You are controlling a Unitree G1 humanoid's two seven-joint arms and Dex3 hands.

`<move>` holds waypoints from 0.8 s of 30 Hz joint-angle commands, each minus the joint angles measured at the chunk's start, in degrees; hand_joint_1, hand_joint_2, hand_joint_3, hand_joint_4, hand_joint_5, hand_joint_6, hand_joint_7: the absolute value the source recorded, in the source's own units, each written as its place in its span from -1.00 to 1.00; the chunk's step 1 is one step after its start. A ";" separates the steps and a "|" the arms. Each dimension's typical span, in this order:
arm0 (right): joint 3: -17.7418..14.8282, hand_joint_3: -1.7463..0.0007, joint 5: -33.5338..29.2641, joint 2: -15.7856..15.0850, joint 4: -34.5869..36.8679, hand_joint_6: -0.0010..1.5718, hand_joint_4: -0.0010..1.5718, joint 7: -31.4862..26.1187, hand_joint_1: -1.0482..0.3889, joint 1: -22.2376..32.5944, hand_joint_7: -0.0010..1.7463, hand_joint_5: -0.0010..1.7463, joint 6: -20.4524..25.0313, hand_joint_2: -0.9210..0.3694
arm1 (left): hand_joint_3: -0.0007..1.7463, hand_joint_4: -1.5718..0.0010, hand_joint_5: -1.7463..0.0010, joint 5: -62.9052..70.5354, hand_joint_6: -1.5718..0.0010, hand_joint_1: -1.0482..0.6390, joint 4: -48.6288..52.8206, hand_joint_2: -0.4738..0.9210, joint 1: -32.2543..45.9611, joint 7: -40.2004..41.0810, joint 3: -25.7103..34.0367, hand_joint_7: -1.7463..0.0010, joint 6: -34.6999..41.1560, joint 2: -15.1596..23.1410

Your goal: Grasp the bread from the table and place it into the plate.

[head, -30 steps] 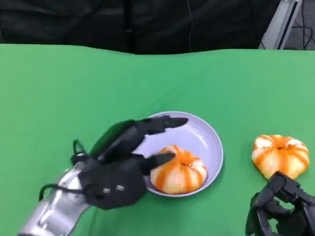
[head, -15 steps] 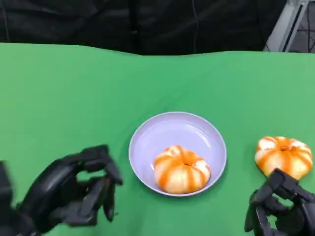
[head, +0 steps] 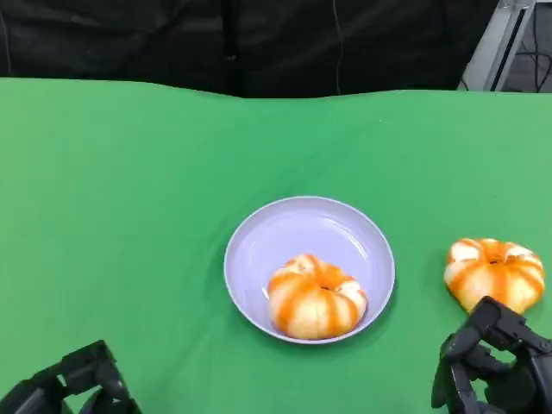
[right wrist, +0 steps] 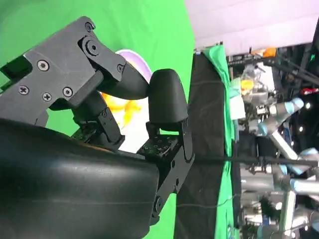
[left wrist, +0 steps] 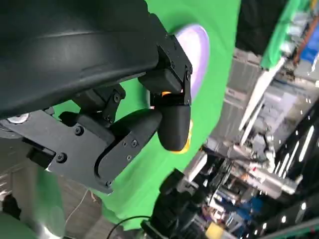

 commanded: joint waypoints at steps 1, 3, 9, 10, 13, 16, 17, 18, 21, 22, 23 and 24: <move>-0.38 -0.53 1.06 -0.49 -0.10 -0.01 0.14 0.41 0.27 0.37 0.85 1.00 -0.25 -0.32 | -0.10 -0.12 -1.00 0.51 0.05 0.03 0.35 0.80 -1.25 -0.82 1.20 -1.00 -0.27 0.01; -0.37 -0.52 0.84 -0.39 -0.07 -0.01 0.13 0.36 0.27 0.41 0.85 1.00 -0.53 -0.32 | -0.11 -0.12 -1.00 0.20 0.05 0.03 -0.25 0.81 -1.18 -0.39 1.26 -1.00 0.86 -0.02; -0.35 -0.51 0.51 -0.26 -0.02 -0.01 0.13 0.20 0.27 0.45 0.85 1.00 -0.92 -0.33 | -0.10 -0.13 -1.00 -0.18 0.05 0.06 -1.01 0.80 -1.12 -0.17 1.68 -1.00 2.80 -0.27; -0.35 -0.51 0.51 -0.26 -0.02 -0.01 0.13 0.20 0.27 0.45 0.85 1.00 -0.92 -0.33 | -0.10 -0.13 -1.00 -0.13 0.05 0.06 -1.04 0.80 -1.12 -0.20 1.75 -1.00 2.88 -0.32; -0.30 -0.51 0.74 -0.22 -0.58 -0.01 0.13 0.13 0.27 0.83 0.85 1.00 -0.40 -0.33 | -0.09 -0.13 -1.00 0.34 0.05 0.05 -1.49 0.79 -1.44 -0.09 1.50 -1.00 2.92 -0.44; -0.29 -0.52 0.54 -0.40 -0.89 -0.01 0.14 0.10 0.26 1.05 0.85 1.00 -0.33 -0.33 | -0.08 -0.12 -1.00 0.94 0.05 0.05 -1.82 0.78 -1.55 0.00 1.37 -1.00 2.48 -0.62; -0.30 -0.52 0.58 -0.47 -0.97 -0.01 0.14 0.14 0.26 1.10 0.85 1.00 -0.21 -0.33 | -0.08 -0.12 -1.00 0.89 0.05 0.05 -1.90 0.78 -1.59 0.04 1.43 -1.00 2.59 -0.72; -0.30 -0.52 0.63 -0.50 -1.03 -0.01 0.14 0.17 0.26 1.13 0.85 1.00 -0.12 -0.32 | -0.07 -0.12 -1.00 0.83 0.05 0.05 -1.95 0.78 -1.62 0.07 1.48 -1.00 2.71 -0.79; -0.33 -0.52 0.70 -0.59 -1.12 -0.01 0.13 0.28 0.26 1.21 0.85 1.00 -0.15 -0.32 | -0.06 -0.13 -1.00 0.63 0.05 0.05 -2.53 0.77 -1.60 0.53 1.61 -1.00 3.38 -0.84; -0.34 -0.52 0.74 -0.62 -1.08 -0.02 0.13 0.37 0.26 1.21 0.85 1.00 -0.30 -0.32 | -0.05 -0.13 -1.00 0.61 0.05 0.04 -2.75 0.76 -1.59 0.76 1.68 -1.00 3.58 -0.87; -0.35 -0.51 0.76 -0.63 -1.05 -0.02 0.13 0.43 0.26 1.20 0.85 1.00 -0.40 -0.33 | -0.04 -0.13 -1.00 0.62 0.06 0.04 -2.89 0.76 -1.59 0.91 1.74 -1.00 3.72 -0.90; -0.36 -0.51 0.77 -0.64 -1.03 -0.02 0.13 0.47 0.26 1.19 0.85 1.00 -0.45 -0.33 | -0.04 -0.13 -1.00 0.62 0.06 0.04 -2.98 0.75 -1.58 1.01 1.76 -1.00 3.81 -0.92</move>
